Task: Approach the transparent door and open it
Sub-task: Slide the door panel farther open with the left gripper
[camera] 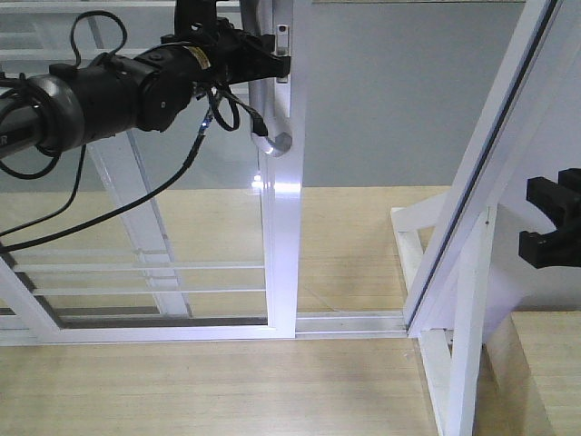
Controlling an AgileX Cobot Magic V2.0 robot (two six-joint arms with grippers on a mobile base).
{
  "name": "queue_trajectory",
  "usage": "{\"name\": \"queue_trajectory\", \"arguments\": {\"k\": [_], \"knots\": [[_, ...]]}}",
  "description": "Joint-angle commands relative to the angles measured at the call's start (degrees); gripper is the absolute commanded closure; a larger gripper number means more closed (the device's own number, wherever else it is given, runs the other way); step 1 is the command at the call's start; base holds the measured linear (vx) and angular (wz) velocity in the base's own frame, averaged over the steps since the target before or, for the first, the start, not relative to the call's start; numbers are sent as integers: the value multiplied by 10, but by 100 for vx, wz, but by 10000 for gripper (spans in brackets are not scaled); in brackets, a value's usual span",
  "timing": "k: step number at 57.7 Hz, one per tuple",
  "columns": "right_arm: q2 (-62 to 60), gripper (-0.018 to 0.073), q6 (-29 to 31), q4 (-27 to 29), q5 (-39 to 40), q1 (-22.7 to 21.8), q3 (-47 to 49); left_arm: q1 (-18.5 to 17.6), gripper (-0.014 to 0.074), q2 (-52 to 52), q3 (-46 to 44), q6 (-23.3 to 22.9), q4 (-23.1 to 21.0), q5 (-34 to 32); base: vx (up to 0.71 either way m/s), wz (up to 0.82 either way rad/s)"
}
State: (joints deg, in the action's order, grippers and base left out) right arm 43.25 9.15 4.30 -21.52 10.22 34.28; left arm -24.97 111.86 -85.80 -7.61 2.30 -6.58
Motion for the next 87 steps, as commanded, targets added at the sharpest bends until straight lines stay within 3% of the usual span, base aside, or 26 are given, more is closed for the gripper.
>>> {"name": "queue_trajectory", "arguments": {"k": [1, 39, 58, 70, 87], "knots": [[-4, 313, 5, -3, 42, -3, 19, 34, 286, -43, -19, -4, -19, -26, 0, 0], [-4, 313, 5, -3, 40, -3, 19, 122, 284, -91, -15, 1, -13, 122, 0, 0], [-4, 313, 5, -3, 38, -3, 19, 160, 284, -129, -15, 1, 48, 134, 0, 0], [-4, 313, 5, -3, 38, -3, 19, 192, 284, -159, 23, 1, 47, 110, 0, 0], [-4, 313, 5, -3, 38, -3, 19, 251, 284, -236, 183, 0, 46, 9, 0, 0]]}}
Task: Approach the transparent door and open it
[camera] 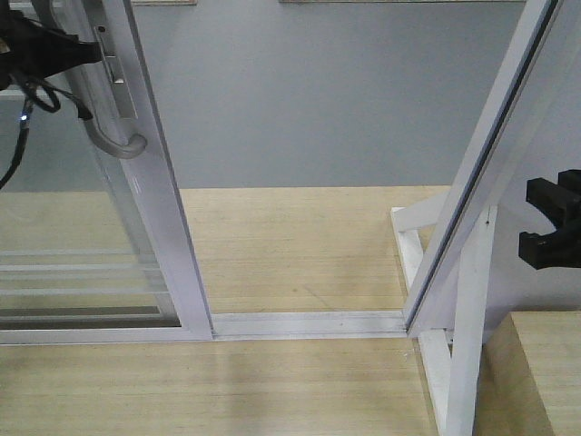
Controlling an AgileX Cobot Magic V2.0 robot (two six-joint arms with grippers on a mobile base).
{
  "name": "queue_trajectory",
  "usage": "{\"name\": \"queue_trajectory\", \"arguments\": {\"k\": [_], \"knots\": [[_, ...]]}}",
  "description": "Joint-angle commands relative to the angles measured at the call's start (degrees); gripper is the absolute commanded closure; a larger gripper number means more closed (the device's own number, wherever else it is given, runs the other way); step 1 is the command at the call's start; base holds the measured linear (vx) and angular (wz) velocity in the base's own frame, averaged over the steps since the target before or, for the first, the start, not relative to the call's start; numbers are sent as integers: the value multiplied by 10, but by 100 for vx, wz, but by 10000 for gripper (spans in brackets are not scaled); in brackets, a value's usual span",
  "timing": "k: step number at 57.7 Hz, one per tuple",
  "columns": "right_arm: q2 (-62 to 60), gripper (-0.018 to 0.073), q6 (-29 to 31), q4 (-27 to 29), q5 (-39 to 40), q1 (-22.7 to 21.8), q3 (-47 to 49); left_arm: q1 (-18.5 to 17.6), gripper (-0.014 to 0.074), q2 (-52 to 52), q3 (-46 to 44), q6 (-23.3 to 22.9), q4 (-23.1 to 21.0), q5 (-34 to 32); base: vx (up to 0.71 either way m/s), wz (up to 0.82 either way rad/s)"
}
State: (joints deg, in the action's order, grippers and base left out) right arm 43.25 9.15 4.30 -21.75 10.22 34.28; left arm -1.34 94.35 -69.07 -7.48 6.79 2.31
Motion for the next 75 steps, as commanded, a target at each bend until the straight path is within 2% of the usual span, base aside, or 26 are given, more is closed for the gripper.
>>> {"name": "queue_trajectory", "arguments": {"k": [1, 18, 34, 40, 47, 63, 70, 75], "knots": [[-4, 313, 5, -3, 40, -3, 19, 17, 284, -65, 23, -2, 1, -84, 0, 0], [-1, 313, 5, -2, 44, -3, 19, 24, 284, -187, 172, -2, 1, -143, 0, 0], [-1, 313, 5, -1, 44, -3, 19, 24, 286, -370, 331, -14, -4, -272, 0, 0], [-1, 313, 5, -1, 44, -3, 19, 24, 286, -446, 371, -37, -4, -264, 0, 0], [-1, 313, 5, -1, 45, -3, 19, 24, 286, -524, 408, -36, -4, -262, 0, 0], [-1, 313, 3, -1, 44, -3, 19, 24, 288, -592, 424, -32, -3, -256, 0, 0], [-1, 313, 3, -1, 45, -3, 19, 24, 314, -607, 433, -33, -3, -244, 0, 0], [-1, 313, 3, -1, 44, -3, 19, 19, 372, -646, 461, -59, 18, -250, 0, 0]]}}
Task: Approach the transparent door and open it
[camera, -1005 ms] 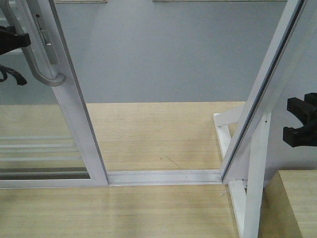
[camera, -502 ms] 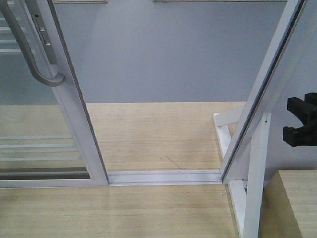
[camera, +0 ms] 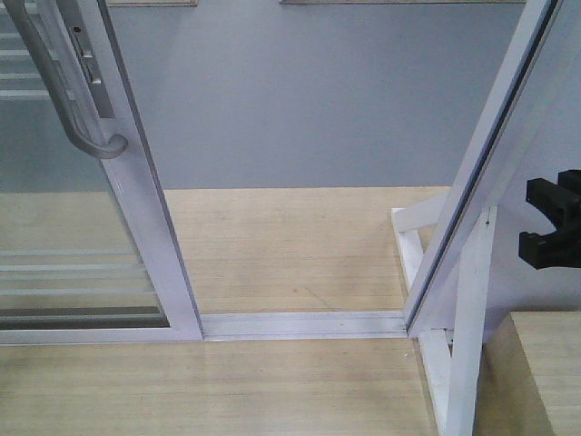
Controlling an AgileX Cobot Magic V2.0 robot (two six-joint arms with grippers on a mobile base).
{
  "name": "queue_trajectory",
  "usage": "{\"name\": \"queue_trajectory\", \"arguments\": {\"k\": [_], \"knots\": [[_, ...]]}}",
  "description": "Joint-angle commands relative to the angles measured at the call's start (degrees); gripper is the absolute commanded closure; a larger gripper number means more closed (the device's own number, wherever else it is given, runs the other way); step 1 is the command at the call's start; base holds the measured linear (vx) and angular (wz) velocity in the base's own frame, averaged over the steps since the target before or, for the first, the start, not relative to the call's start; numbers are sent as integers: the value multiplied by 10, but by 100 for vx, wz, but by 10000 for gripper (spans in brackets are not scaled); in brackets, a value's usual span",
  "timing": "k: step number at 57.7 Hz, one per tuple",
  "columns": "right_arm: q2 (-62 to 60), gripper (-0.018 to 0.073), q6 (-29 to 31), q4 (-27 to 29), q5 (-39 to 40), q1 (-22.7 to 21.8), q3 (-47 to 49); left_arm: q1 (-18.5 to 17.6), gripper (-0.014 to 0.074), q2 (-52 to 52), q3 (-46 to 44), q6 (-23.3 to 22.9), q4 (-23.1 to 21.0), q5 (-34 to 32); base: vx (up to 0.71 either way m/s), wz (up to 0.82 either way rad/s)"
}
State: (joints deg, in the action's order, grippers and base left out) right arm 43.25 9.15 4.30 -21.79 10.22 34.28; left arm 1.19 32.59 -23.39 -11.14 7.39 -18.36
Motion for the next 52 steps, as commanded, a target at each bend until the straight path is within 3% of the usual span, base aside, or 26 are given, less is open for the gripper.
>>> {"name": "queue_trajectory", "arguments": {"k": [1, 9, 15, 22, 27, 32, 38, 52], "knots": [[-1, 313, 3, -1, 45, -3, 19, -9, 393, -40, 14, -26, 19, -44, 0, 0], [-1, 313, 3, -1, 45, -3, 19, -34, 605, -137, 94, -15, 62, -44, 0, 0], [-1, 313, 3, -1, 45, -3, 19, -49, 605, -209, 143, 9, 39, -21, 0, 0], [-1, 313, 3, -1, 45, -3, 19, -52, 603, -282, 180, 47, -9, 57, 0, 0], [-1, 313, 3, -1, 45, -3, 19, -52, 603, -321, 208, 85, -10, 97, 0, 0], [-1, 313, 3, -1, 45, -3, 19, -52, 603, -342, 242, 115, -13, 95, 0, 0], [-1, 313, 3, -1, 44, -3, 19, -51, 603, -340, 269, 115, -39, 113, 0, 0], [-1, 313, 3, -1, 43, -3, 19, -51, 603, -340, 267, 116, -40, 163, 0, 0]]}}
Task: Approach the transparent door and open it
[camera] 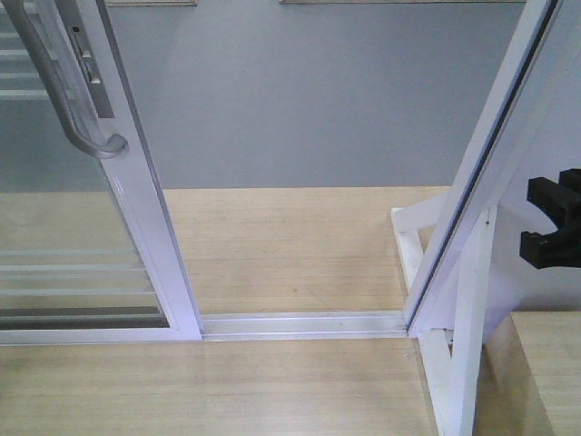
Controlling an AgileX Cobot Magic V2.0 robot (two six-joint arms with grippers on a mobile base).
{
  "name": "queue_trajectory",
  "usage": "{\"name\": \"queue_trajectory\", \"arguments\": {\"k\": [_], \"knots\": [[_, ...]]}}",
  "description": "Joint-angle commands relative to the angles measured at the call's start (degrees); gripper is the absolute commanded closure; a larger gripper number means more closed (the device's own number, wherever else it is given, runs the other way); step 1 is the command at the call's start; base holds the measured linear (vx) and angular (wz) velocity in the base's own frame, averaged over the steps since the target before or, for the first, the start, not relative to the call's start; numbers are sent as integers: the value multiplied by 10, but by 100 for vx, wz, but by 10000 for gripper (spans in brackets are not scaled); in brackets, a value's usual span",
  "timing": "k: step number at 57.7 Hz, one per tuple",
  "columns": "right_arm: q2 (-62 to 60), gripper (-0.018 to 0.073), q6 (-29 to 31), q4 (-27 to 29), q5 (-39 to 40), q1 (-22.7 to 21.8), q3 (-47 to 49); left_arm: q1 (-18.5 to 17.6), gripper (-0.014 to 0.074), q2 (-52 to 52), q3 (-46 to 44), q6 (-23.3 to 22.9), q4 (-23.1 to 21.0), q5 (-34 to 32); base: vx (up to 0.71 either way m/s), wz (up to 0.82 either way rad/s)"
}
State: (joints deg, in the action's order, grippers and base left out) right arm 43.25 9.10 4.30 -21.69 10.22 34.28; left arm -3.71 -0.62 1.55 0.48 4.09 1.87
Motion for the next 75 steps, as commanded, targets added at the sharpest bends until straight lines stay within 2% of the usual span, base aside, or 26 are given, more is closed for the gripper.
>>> {"name": "queue_trajectory", "arguments": {"k": [1, 39, 41, 46, 54, 62, 75], "knots": [[-1, 313, 3, -1, 42, -3, 19, -2, 603, -7, 18, 0, -7, -40, 0, 0], [-4, 314, 3, -7, 41, -3, 18, -2, 603, -7, 18, 0, -7, -40, 0, 0], [-16, 326, 3, -30, 44, -7, 18, -2, 603, -7, 18, 0, -7, -40, 0, 0], [-52, 377, -1, -34, 41, -24, 18, -2, 603, -7, 18, 0, -7, -40, 0, 0], [-118, 564, -1, -39, 39, -91, 16, -2, 602, -7, 18, 0, -7, -40, 0, 0], [-186, 571, -3, -48, 89, -140, -57, -2, 602, -7, 18, 0, -7, -40, 0, 0], [-342, 570, -48, -43, 188, -147, -252, -2, 602, -7, 18, 0, -7, -40, 0, 0]]}}
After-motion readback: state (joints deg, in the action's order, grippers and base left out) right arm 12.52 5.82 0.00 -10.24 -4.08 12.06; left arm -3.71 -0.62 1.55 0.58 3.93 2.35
